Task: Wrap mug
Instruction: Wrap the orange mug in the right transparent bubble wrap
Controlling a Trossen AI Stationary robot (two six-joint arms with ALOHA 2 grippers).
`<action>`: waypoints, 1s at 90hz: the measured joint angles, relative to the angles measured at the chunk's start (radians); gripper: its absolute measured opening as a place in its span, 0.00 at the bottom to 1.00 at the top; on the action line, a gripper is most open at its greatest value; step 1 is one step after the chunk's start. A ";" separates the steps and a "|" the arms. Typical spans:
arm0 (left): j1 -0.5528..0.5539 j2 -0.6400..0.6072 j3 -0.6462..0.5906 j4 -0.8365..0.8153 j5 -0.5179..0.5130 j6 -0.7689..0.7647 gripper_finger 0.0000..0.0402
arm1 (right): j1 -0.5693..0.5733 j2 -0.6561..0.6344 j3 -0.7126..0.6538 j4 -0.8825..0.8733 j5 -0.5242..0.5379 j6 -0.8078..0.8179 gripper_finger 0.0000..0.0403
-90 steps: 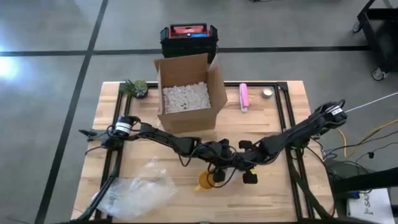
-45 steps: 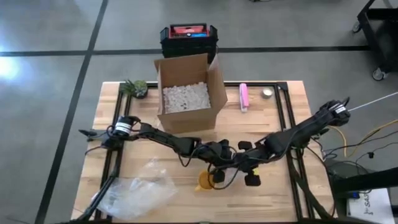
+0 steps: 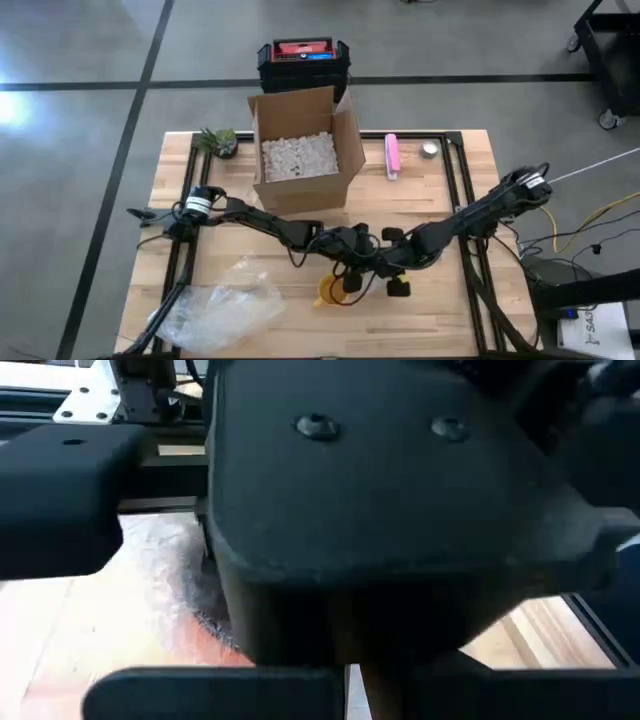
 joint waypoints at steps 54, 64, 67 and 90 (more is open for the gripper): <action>-0.003 0.071 0.005 0.093 -0.067 -0.002 0.00 | 0.006 -0.073 0.070 -0.100 -0.006 0.025 0.00; 0.000 0.071 0.004 0.087 -0.071 -0.005 0.00 | 0.012 -0.089 0.134 -0.220 -0.010 0.026 0.00; 0.000 0.072 0.004 0.087 -0.074 -0.004 0.00 | 0.011 -0.098 0.161 -0.247 -0.001 0.026 0.00; -0.001 0.072 0.003 0.082 -0.072 -0.004 0.00 | 0.012 -0.157 0.189 -0.352 0.136 0.052 0.00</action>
